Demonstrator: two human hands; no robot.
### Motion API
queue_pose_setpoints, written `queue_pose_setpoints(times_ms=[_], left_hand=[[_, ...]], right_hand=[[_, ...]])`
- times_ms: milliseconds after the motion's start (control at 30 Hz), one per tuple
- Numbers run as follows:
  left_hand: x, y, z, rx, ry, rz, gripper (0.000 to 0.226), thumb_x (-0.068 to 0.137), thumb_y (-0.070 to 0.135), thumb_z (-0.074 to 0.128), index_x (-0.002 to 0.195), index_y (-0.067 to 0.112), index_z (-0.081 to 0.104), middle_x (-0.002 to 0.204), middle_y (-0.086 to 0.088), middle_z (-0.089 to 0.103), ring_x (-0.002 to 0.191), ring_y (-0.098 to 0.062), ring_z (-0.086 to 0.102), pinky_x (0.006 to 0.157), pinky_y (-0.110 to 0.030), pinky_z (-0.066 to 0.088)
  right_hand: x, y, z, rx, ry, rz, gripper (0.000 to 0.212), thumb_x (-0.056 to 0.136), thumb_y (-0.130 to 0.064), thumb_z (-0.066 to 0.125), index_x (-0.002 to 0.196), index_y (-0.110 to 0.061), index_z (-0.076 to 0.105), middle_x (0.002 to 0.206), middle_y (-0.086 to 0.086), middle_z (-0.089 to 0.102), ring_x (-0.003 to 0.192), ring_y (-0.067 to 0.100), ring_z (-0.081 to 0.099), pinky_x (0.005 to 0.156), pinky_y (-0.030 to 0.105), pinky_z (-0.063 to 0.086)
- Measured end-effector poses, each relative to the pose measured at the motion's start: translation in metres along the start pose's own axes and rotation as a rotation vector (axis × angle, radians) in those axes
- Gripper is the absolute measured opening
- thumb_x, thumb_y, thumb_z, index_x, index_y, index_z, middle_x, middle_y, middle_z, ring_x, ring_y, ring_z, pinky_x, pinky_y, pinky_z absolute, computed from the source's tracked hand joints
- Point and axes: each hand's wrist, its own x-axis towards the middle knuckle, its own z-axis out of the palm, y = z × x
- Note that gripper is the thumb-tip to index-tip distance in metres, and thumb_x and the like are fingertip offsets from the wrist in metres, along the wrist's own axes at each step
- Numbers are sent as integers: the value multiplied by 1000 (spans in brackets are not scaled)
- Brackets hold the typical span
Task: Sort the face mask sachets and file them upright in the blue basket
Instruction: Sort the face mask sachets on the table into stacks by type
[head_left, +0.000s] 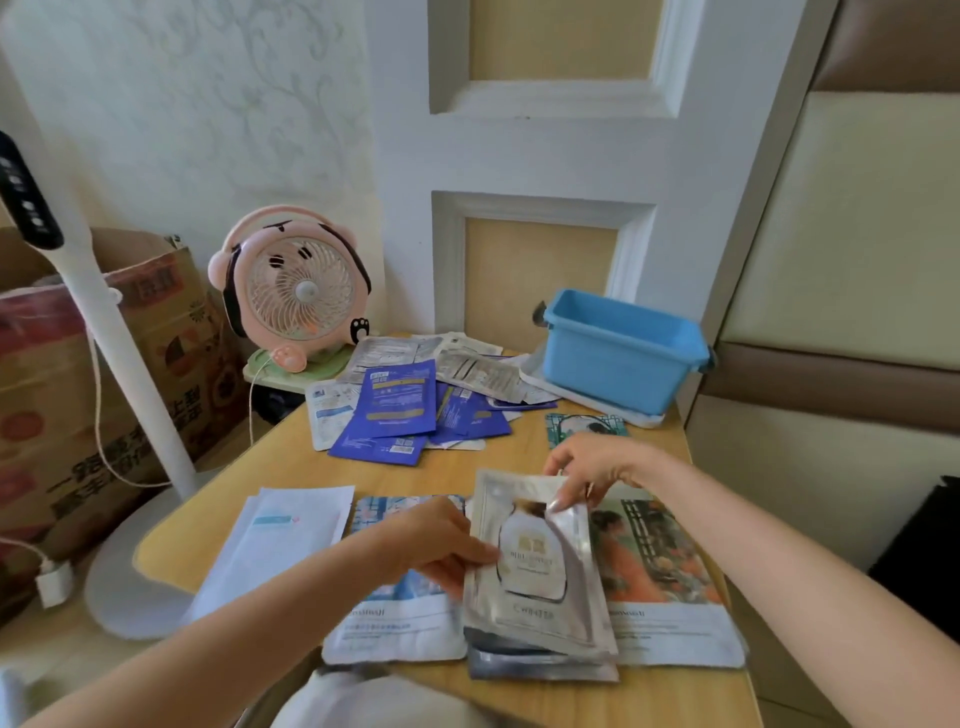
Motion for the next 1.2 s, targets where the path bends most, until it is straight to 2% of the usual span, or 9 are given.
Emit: queue_pose_setpoints(times_ms=[167, 300, 367, 433, 533, 667, 733, 1000, 1200], left_hand=[[6, -2, 6, 146, 96, -42, 18, 82, 20, 70, 77, 5, 61, 53, 0, 67, 45, -10, 65, 48, -19, 54], [6, 0, -4, 363, 102, -80, 33, 84, 36, 66, 68, 9, 59, 45, 5, 63, 40, -3, 60, 42, -12, 45], [11, 2, -17, 533, 175, -39, 38, 85, 47, 59, 66, 15, 56, 45, 8, 61, 39, 1, 55, 45, -10, 42], [24, 5, -35, 622, 332, 44, 35, 88, 48, 55, 70, 17, 54, 59, 6, 64, 52, -4, 58, 52, -14, 43], [43, 8, -62, 722, 634, 112, 29, 89, 44, 54, 93, 16, 51, 100, -4, 63, 90, -20, 58, 69, -28, 44], [65, 4, -82, 762, 636, 167, 50, 89, 44, 56, 125, 14, 42, 132, -6, 42, 122, -23, 39, 97, -32, 37], [74, -1, -87, 752, 624, 191, 49, 89, 42, 55, 128, 15, 41, 135, -5, 39, 125, -21, 37, 99, -29, 35], [93, -22, -95, 649, 687, 367, 33, 92, 31, 56, 120, 15, 48, 128, 0, 42, 122, -17, 39, 90, -18, 31], [103, -19, -98, 665, 757, 449, 30, 92, 28, 55, 120, 15, 51, 134, 0, 43, 126, -18, 37, 96, -23, 32]], right_hand=[[9, 6, 8, -10, 75, 2, 27, 73, -8, 78, 89, -17, 58, 75, 1, 63, 58, 7, 57, 49, 16, 48], [12, 2, 3, -174, 75, 53, 29, 73, -21, 79, 96, -16, 60, 92, 2, 64, 69, 10, 57, 56, 18, 49], [17, -3, -3, -239, 204, 13, 31, 76, -31, 75, 100, -15, 63, 96, -1, 63, 69, 8, 53, 58, 19, 45], [28, -8, -8, -214, 430, -48, 32, 78, -36, 72, 102, -17, 64, 99, -4, 61, 83, 11, 57, 73, 26, 49], [56, -12, -8, -208, 635, -120, 30, 86, -29, 65, 113, -19, 61, 113, -1, 59, 104, 17, 56, 88, 33, 48], [105, 1, -15, -250, 741, -99, 36, 93, -17, 54, 129, -18, 52, 130, 6, 52, 115, 23, 52, 87, 34, 46], [126, 10, -22, -349, 808, -42, 34, 96, -15, 48, 129, -17, 52, 127, 8, 51, 113, 25, 51, 86, 34, 44], [165, 25, -32, -636, 861, -28, 39, 94, -44, 47, 118, -19, 61, 118, 7, 54, 107, 24, 54, 86, 35, 42], [168, 30, -35, -551, 889, -84, 35, 91, -45, 51, 108, -20, 69, 106, 3, 60, 97, 23, 60, 75, 32, 44]])
